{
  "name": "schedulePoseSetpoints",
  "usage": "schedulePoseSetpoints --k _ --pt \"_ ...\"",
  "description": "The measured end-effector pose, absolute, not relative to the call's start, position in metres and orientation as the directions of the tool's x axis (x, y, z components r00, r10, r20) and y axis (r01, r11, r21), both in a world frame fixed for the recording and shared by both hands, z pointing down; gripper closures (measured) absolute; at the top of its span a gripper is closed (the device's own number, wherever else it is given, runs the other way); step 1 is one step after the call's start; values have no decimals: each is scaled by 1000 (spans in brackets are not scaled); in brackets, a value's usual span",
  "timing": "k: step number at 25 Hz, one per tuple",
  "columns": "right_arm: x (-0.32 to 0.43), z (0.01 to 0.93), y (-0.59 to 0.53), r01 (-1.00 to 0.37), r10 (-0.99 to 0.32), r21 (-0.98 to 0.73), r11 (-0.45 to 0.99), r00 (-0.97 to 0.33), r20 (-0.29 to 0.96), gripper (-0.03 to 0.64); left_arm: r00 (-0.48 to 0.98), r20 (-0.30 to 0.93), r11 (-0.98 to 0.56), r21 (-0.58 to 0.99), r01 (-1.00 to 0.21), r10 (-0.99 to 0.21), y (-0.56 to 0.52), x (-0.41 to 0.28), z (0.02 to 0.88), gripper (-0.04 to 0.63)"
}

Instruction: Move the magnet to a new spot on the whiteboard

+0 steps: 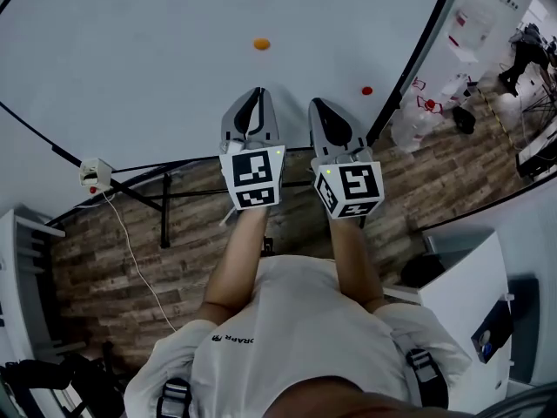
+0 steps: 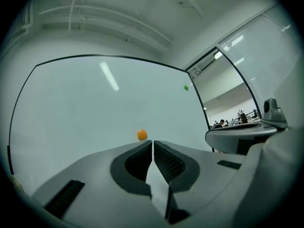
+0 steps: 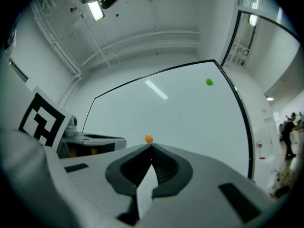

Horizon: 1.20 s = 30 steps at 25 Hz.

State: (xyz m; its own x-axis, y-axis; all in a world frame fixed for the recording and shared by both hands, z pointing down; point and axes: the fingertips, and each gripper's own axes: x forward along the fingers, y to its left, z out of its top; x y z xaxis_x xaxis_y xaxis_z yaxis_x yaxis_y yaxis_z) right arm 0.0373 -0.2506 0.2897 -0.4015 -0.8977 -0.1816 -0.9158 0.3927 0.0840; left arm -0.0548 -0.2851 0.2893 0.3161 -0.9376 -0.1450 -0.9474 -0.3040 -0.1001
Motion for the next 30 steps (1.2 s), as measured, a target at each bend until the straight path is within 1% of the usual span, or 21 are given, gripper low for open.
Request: schedulePoseSetpoints --k 8,12,30 --pt "40 290 -253 -912 -892 75 403 -410 -190 604 313 -122 -302 -97 -948 -942 -305 -50 288 588" --pt "45 286 -255 -912 -890 76 404 -411 -196 604 291 -115 -281 -96 -955 -950 -317 -48 286 530" --pt "54 289 -264 -915 -894 52 401 -403 -194 604 169 -83 -165 -59 -985 -982 -362 -52 274 447"
